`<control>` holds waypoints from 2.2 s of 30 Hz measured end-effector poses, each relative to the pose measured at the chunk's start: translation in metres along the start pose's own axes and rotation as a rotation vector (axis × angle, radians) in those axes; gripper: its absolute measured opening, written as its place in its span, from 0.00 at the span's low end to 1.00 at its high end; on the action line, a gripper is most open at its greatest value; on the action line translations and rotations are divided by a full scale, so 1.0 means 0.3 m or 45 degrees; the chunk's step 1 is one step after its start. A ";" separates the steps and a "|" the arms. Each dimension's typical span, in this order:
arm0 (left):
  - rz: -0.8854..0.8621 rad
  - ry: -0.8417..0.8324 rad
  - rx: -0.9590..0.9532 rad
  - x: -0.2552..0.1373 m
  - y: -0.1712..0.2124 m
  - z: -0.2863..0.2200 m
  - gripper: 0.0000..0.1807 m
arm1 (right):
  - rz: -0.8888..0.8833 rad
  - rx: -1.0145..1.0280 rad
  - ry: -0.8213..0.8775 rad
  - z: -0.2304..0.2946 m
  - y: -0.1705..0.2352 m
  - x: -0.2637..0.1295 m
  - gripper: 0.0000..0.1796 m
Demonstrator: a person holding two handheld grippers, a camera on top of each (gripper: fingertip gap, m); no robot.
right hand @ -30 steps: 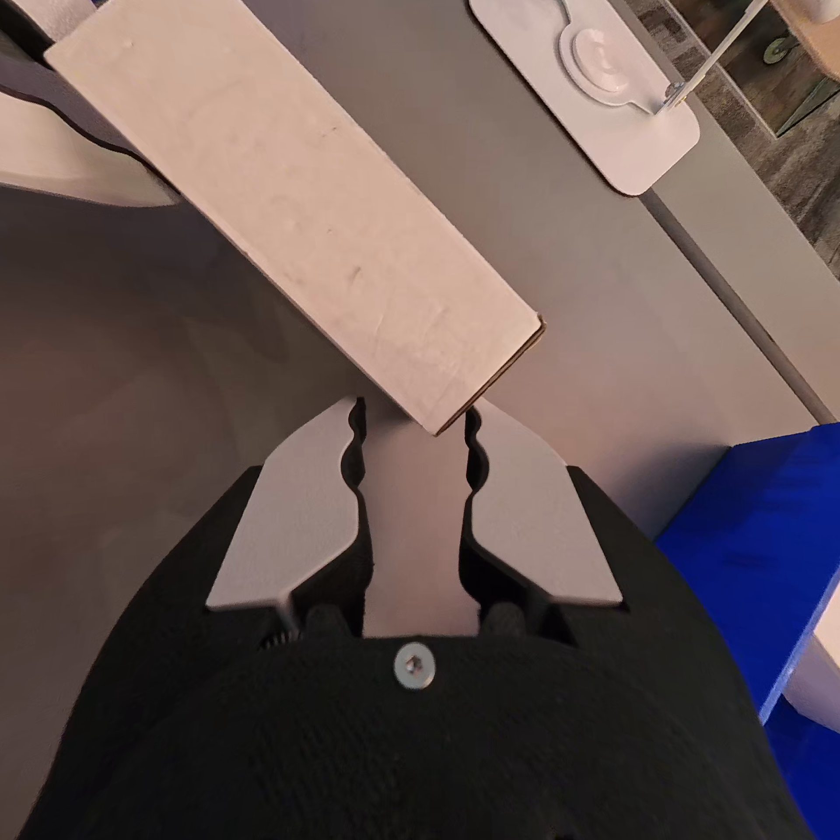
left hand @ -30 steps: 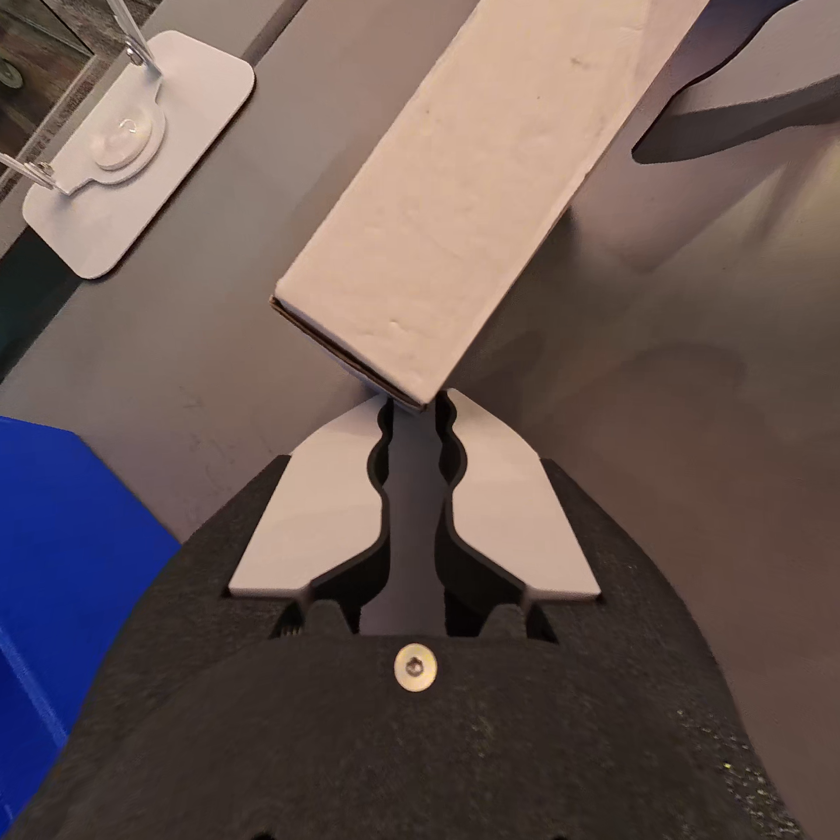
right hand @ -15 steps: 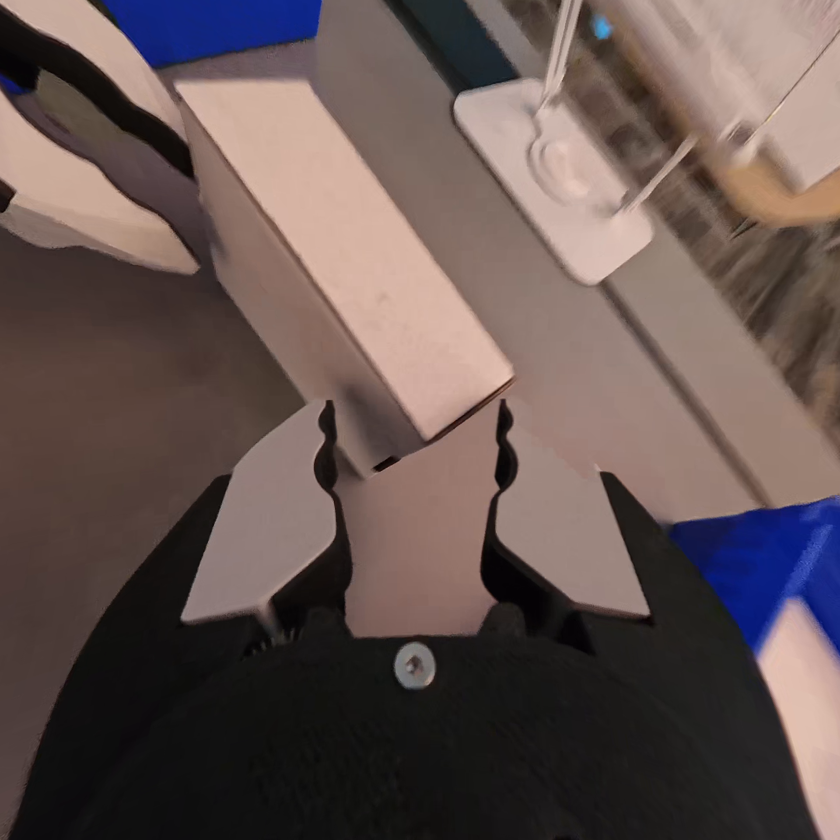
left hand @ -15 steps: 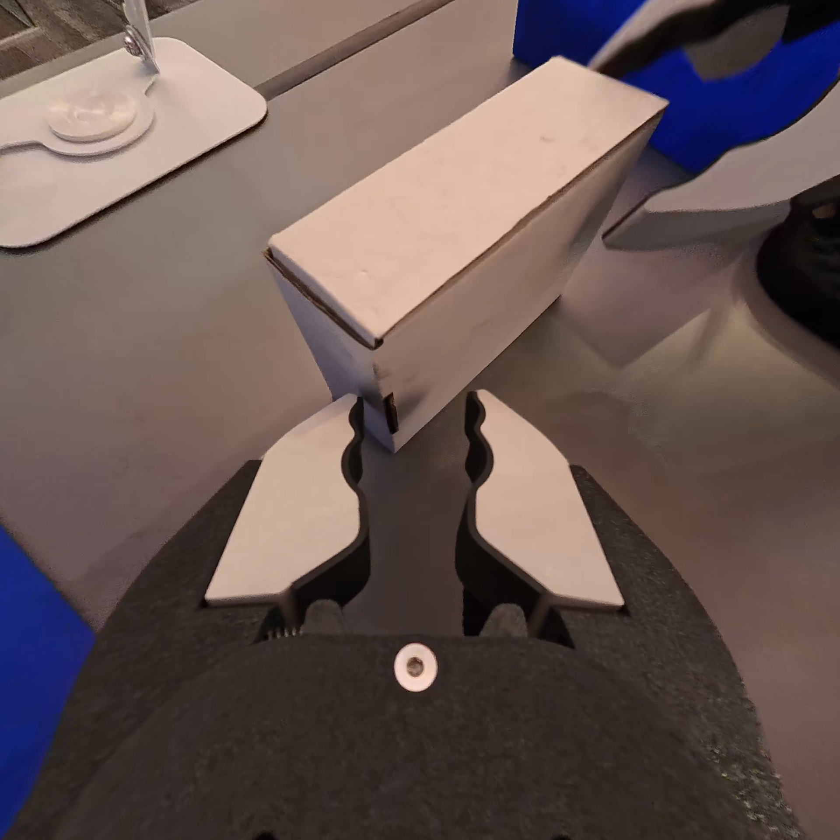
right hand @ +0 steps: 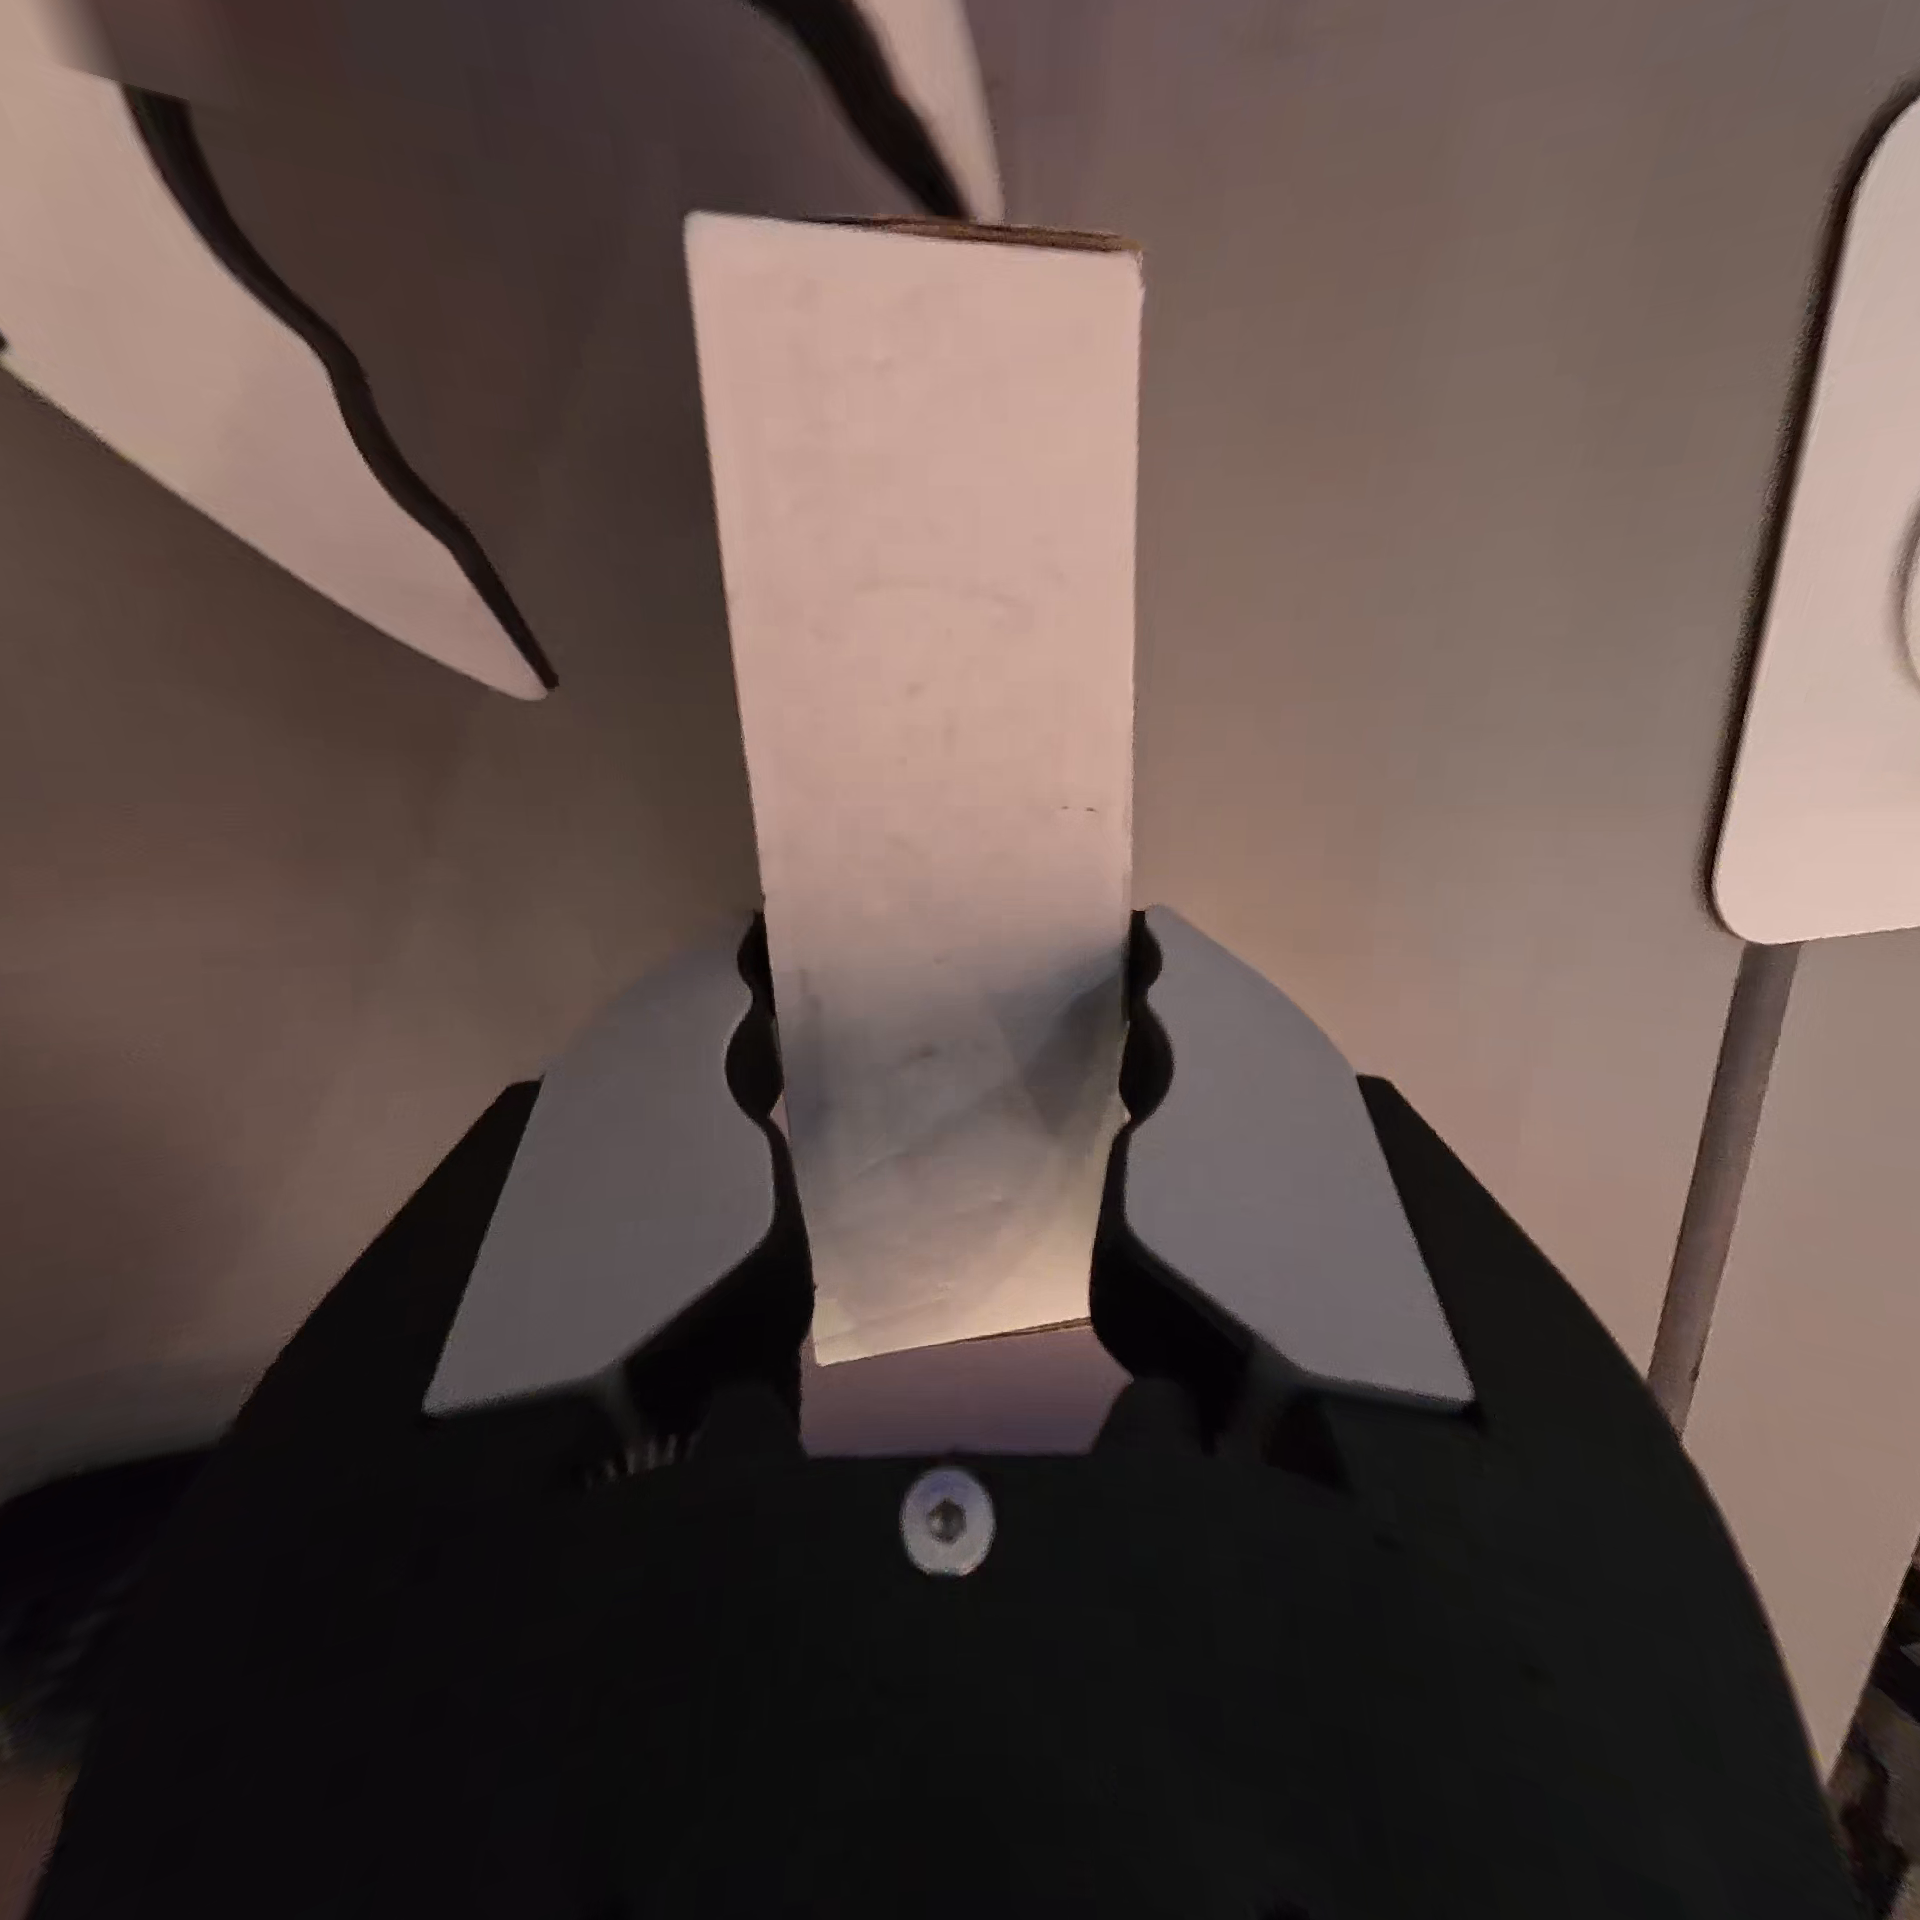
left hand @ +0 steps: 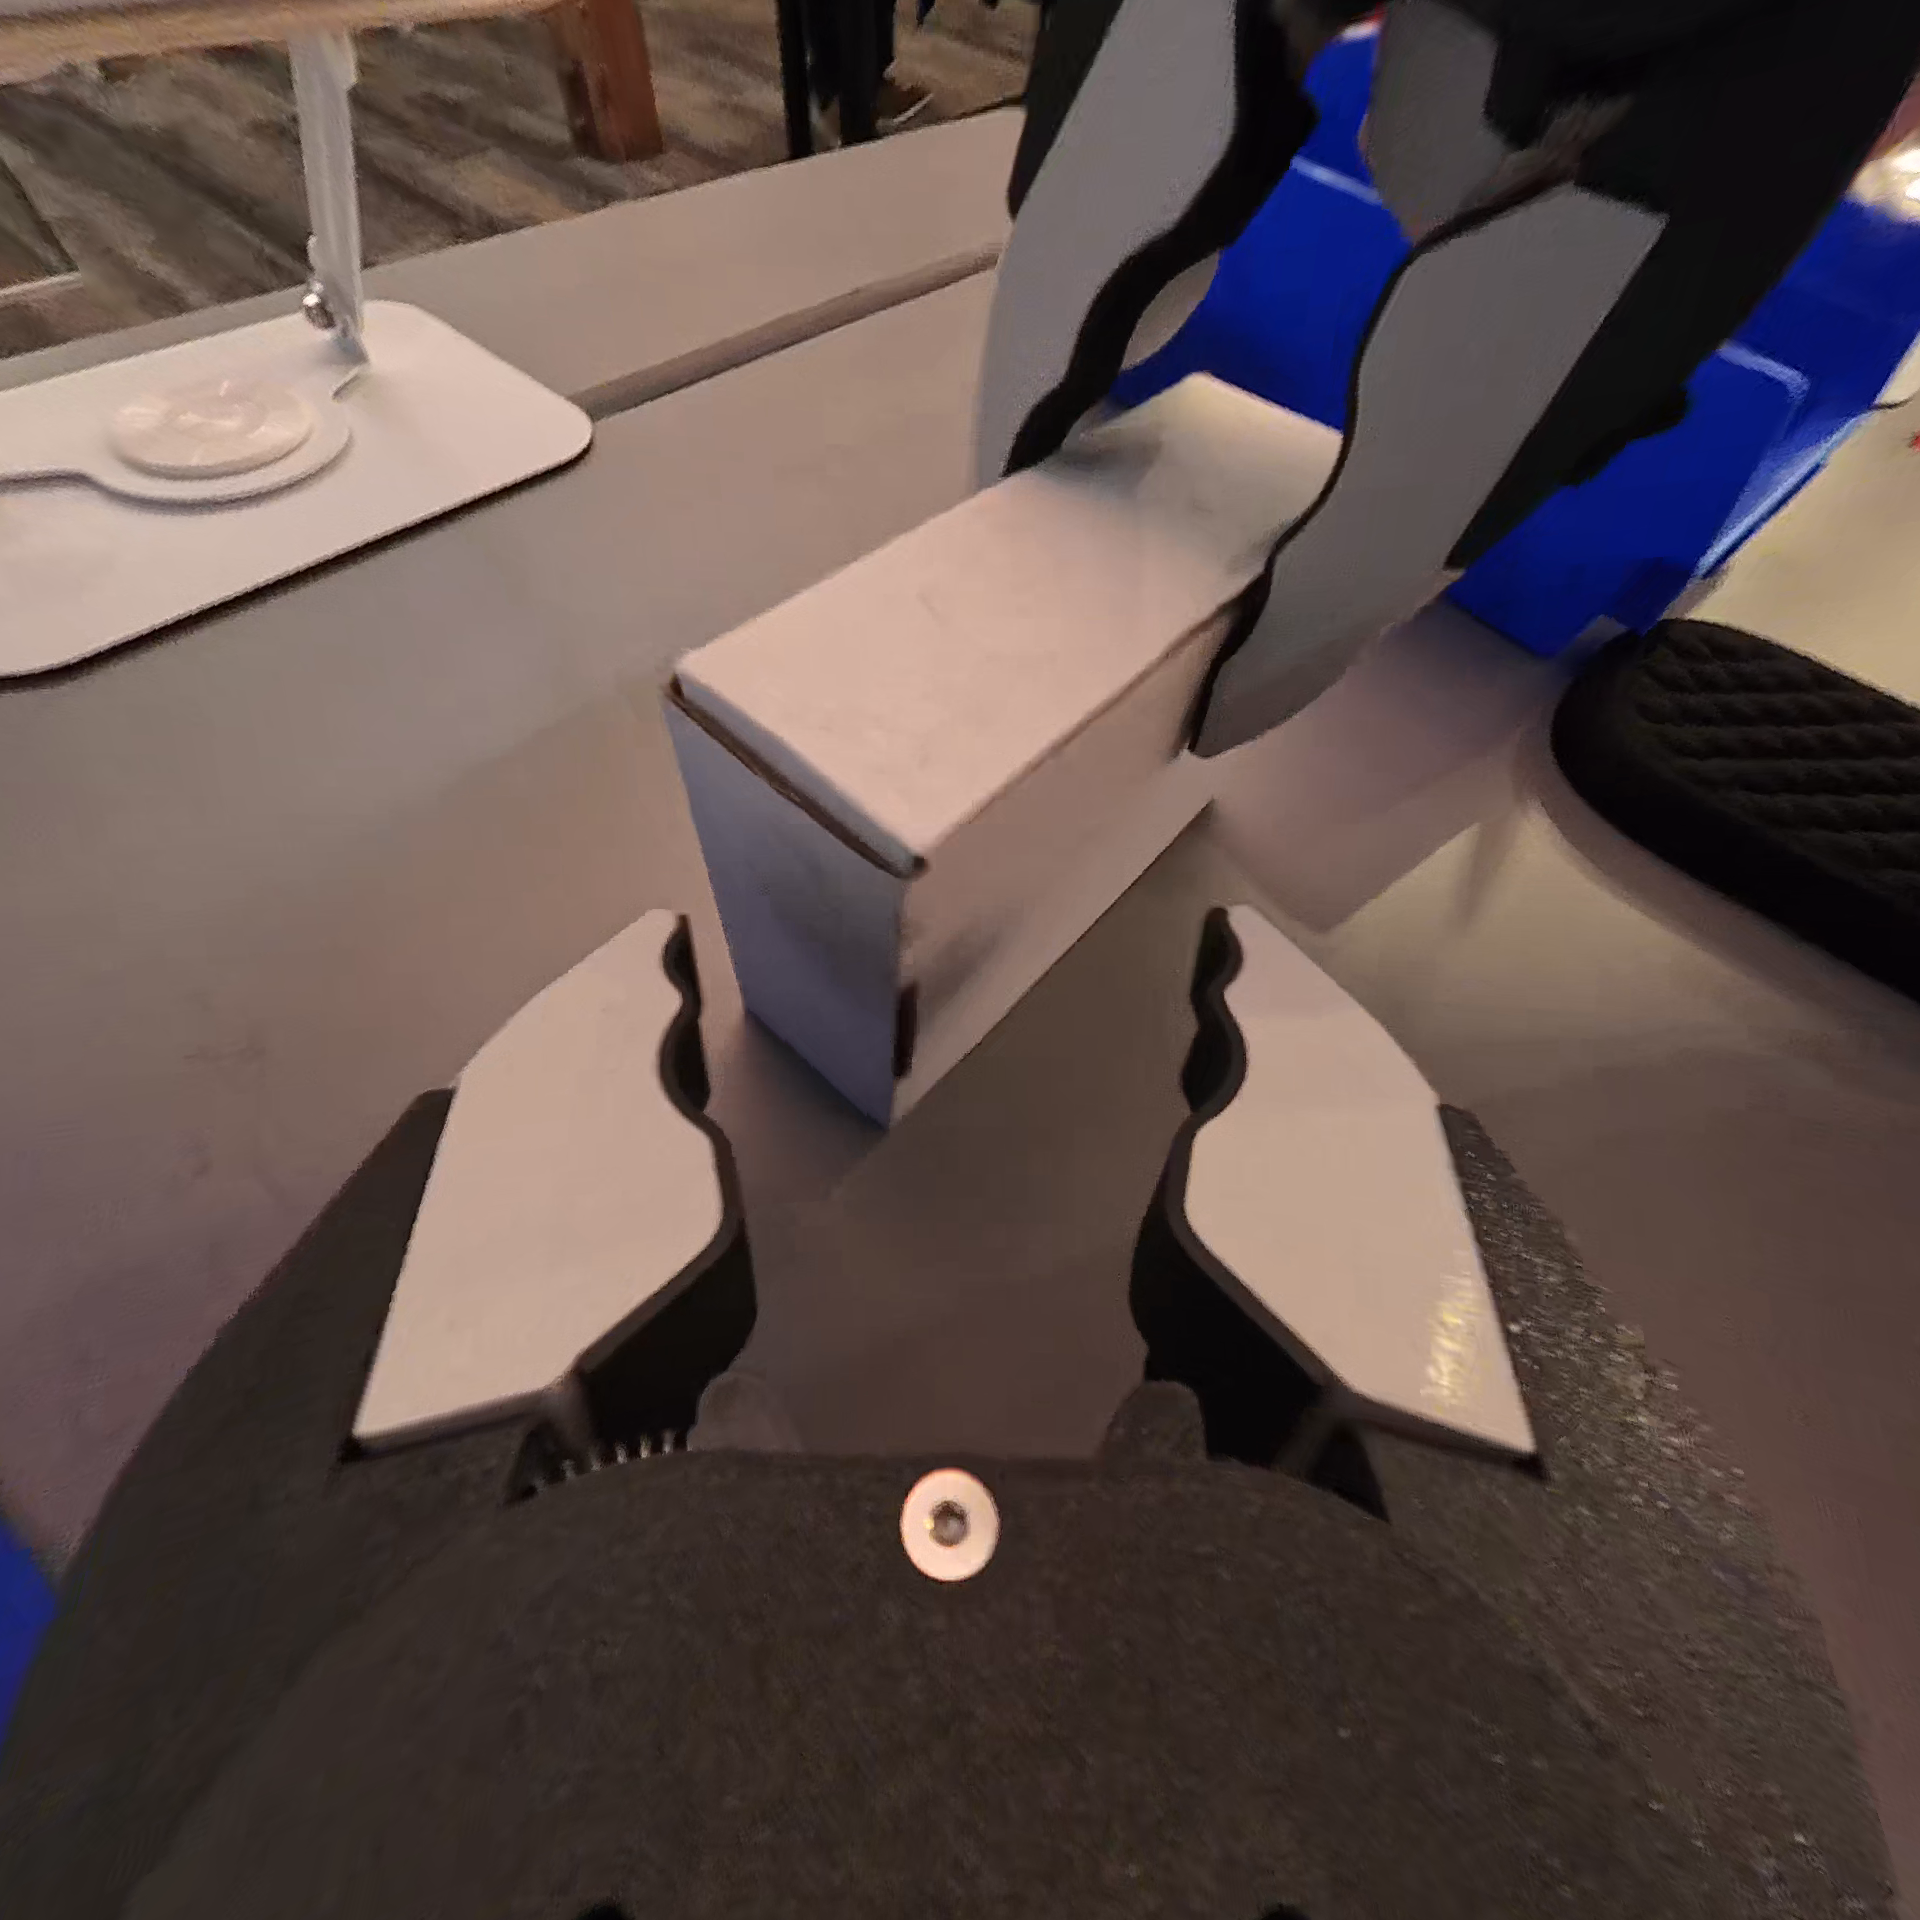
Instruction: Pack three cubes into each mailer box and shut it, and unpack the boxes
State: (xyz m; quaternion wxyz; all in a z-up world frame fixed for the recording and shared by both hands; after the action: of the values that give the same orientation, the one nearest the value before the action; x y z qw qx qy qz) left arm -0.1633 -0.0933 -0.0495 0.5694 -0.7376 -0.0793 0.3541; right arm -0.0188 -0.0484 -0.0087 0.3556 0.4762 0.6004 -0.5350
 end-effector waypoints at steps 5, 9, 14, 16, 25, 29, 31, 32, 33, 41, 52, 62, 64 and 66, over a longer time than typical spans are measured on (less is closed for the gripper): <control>-0.083 0.183 0.028 0.017 -0.003 -0.043 0.60 | -0.017 -0.043 -0.040 0.104 0.046 -0.031 0.36; -0.120 0.335 0.071 0.039 0.008 -0.091 0.61 | -0.062 -0.087 -0.017 0.136 0.056 -0.040 0.36; -0.094 0.369 0.126 0.071 0.023 -0.096 0.59 | -0.066 -0.114 -0.026 0.134 0.055 -0.038 0.36; -0.110 0.359 0.150 0.077 0.020 -0.093 0.56 | -0.070 -0.127 -0.035 0.134 0.055 -0.038 0.36; -0.077 0.258 0.273 0.124 0.025 -0.093 0.54 | -0.046 -0.161 -0.026 0.138 0.050 -0.022 0.37; -0.066 0.263 0.260 0.128 0.023 -0.087 0.51 | -0.003 -0.178 0.017 0.141 0.049 -0.022 0.38; -0.063 0.266 0.257 0.128 0.023 -0.087 0.51 | -0.057 -0.194 0.071 0.145 0.033 -0.056 0.38; -0.063 0.267 0.256 0.128 0.023 -0.087 0.51 | -0.111 -0.205 0.104 0.147 0.019 -0.077 0.38; -0.064 0.267 0.256 0.128 0.023 -0.087 0.51 | -0.161 -0.214 0.134 0.150 0.005 -0.094 0.38; -0.061 0.272 0.255 0.127 0.024 -0.087 0.51 | -0.182 -0.310 0.302 0.180 -0.047 -0.126 0.39; -0.039 0.263 0.241 0.126 0.023 -0.087 0.50 | -0.156 -0.329 0.360 0.201 -0.059 -0.140 0.31; -0.022 0.237 0.230 0.125 0.021 -0.080 0.50 | -0.111 -0.438 0.461 0.233 -0.083 -0.136 0.19; -0.020 0.221 0.218 0.124 0.020 -0.071 0.50 | -0.117 -0.445 0.474 0.230 -0.086 -0.130 0.18; -0.019 0.204 0.204 0.123 0.019 -0.058 0.50 | -0.129 -0.446 0.483 0.224 -0.090 -0.123 0.16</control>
State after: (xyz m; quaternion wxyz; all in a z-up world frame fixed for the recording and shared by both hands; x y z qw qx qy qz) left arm -0.1271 -0.0899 -0.0688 0.6337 -0.7150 -0.0106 0.2950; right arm -0.0392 -0.1209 0.0224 0.2865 0.4686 0.7628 -0.3413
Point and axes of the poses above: each gripper's, where its closed fingertips meet, x out along the fingers, y out of its underside, z = x × y across the jaws, the point moved 8 cm from there along -x, back along the fingers, and after that the axes turned 1 degree about -x, right-handed, at the moved point
